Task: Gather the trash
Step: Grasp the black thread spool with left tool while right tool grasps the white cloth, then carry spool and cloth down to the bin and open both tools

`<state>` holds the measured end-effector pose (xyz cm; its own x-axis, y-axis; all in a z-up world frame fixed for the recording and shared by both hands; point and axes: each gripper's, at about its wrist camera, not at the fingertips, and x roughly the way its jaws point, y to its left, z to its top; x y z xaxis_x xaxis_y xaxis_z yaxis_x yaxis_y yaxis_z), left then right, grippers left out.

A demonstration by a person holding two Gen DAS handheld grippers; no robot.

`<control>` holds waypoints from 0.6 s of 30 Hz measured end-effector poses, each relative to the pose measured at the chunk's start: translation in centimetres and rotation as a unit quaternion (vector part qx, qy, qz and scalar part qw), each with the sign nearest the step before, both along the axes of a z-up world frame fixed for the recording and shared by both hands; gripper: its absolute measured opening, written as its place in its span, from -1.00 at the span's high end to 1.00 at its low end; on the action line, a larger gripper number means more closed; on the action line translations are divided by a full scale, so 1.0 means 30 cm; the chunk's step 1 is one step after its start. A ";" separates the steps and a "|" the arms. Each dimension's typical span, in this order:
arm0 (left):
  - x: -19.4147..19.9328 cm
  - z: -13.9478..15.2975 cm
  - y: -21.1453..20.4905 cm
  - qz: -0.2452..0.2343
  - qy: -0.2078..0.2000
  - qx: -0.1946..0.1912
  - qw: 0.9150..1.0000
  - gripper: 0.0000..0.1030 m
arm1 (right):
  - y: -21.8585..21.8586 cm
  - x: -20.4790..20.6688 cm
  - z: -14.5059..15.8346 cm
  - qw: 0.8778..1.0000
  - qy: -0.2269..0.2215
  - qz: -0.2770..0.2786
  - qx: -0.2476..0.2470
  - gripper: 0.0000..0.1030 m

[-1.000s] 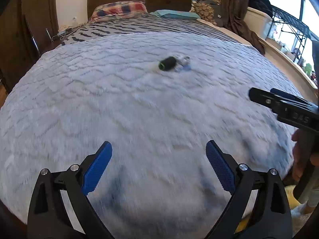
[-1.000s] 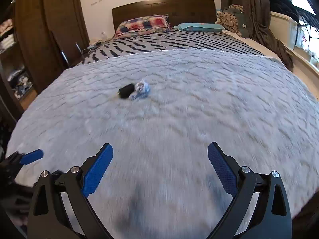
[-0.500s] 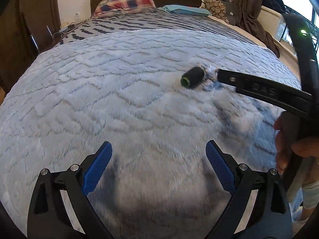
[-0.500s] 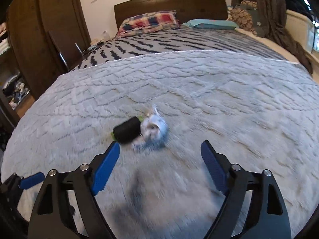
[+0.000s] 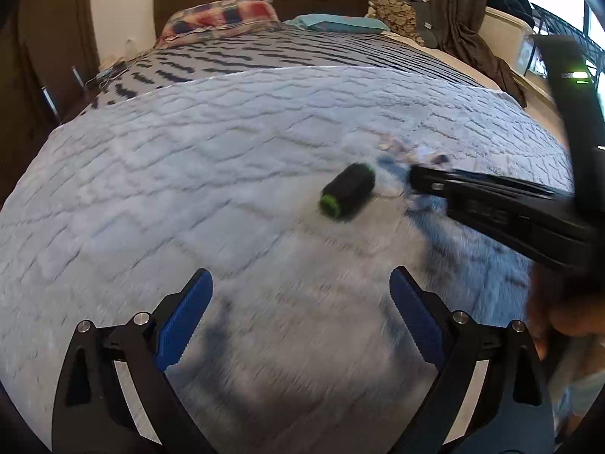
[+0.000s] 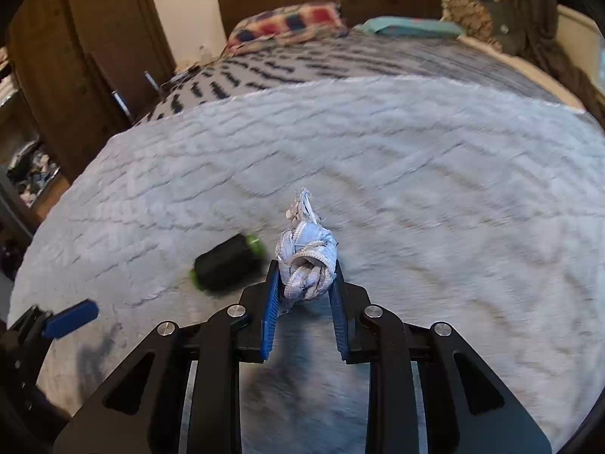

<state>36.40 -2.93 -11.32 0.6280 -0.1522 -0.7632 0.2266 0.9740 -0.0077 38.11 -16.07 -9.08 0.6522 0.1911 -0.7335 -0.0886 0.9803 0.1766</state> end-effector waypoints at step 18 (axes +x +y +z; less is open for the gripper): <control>0.199 -0.071 -0.152 -0.017 0.009 -0.017 1.000 0.45 | -0.199 -0.231 0.097 0.998 -0.035 -0.022 -0.040 0.49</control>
<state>42.37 -7.48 -13.43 0.6086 -0.1999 -0.7679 0.2591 0.9648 -0.0457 31.19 -22.05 -6.15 0.7092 0.1041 -0.6973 -0.0554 0.9942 0.0921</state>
